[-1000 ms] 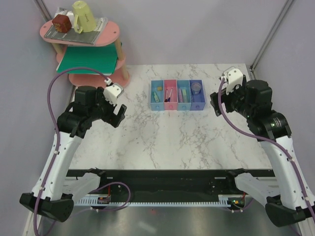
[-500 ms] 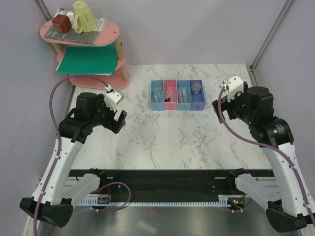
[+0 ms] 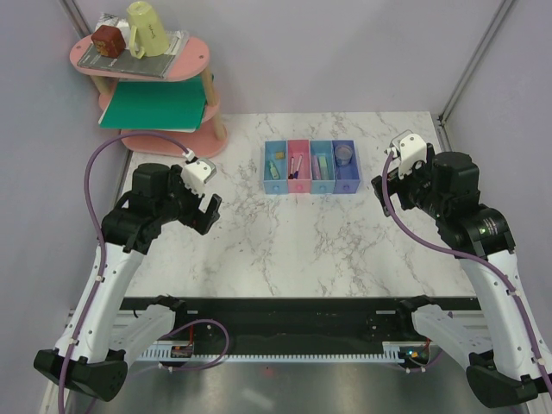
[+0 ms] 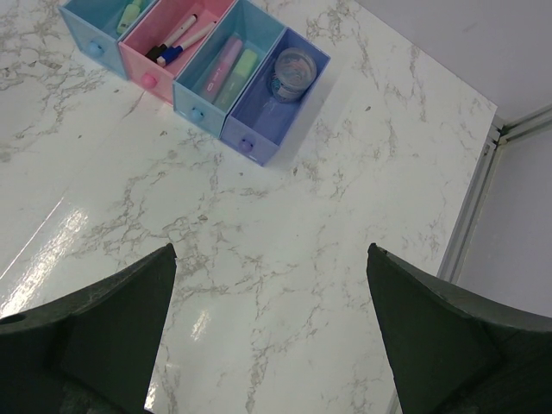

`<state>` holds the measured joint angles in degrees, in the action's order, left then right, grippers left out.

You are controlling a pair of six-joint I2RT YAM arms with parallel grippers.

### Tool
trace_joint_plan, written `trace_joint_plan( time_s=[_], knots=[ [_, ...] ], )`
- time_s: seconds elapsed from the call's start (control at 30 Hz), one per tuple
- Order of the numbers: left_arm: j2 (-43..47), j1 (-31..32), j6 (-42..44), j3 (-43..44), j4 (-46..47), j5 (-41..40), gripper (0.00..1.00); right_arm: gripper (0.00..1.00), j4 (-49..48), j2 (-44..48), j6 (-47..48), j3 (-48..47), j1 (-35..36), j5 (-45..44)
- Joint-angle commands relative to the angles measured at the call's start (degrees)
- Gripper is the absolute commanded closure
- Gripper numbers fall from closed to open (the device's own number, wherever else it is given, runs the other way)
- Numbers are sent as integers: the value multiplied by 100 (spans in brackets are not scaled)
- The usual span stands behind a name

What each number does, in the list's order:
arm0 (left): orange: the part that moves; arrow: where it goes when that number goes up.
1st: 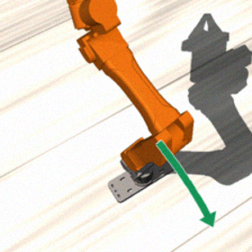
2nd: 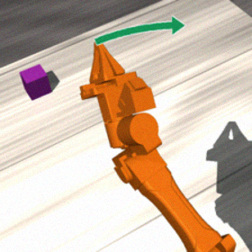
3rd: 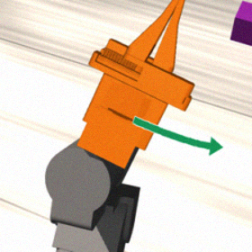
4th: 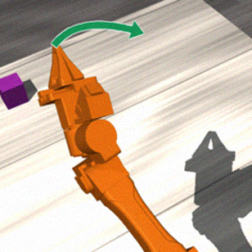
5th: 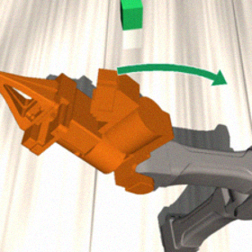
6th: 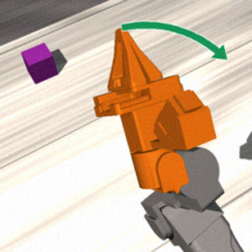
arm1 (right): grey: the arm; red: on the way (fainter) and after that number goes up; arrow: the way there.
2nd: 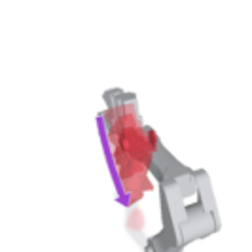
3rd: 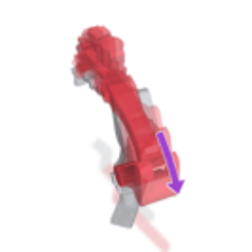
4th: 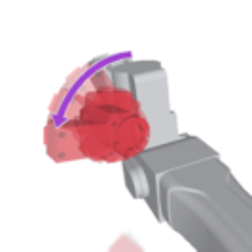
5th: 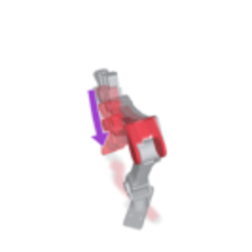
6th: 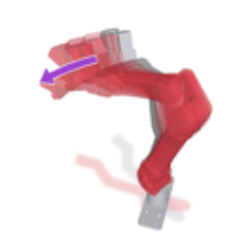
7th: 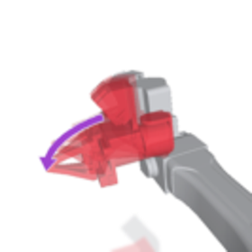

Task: Sort the stationery into containers
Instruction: Reset both arms

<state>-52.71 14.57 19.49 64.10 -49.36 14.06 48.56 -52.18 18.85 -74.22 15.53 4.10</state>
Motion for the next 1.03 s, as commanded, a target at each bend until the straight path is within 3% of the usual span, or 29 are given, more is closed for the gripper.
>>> trace_joint_plan(
  time_s=[0.0, 1.0],
  knots=[
    [94, -24, -182, 6, 155, 105, 0, 2, -22, 33, 13, -93, -15, 12],
    [103, -24, -182, 15, 155, 149, 0, 2, -30, -20, 31, -225, -24, 126]
  ],
)
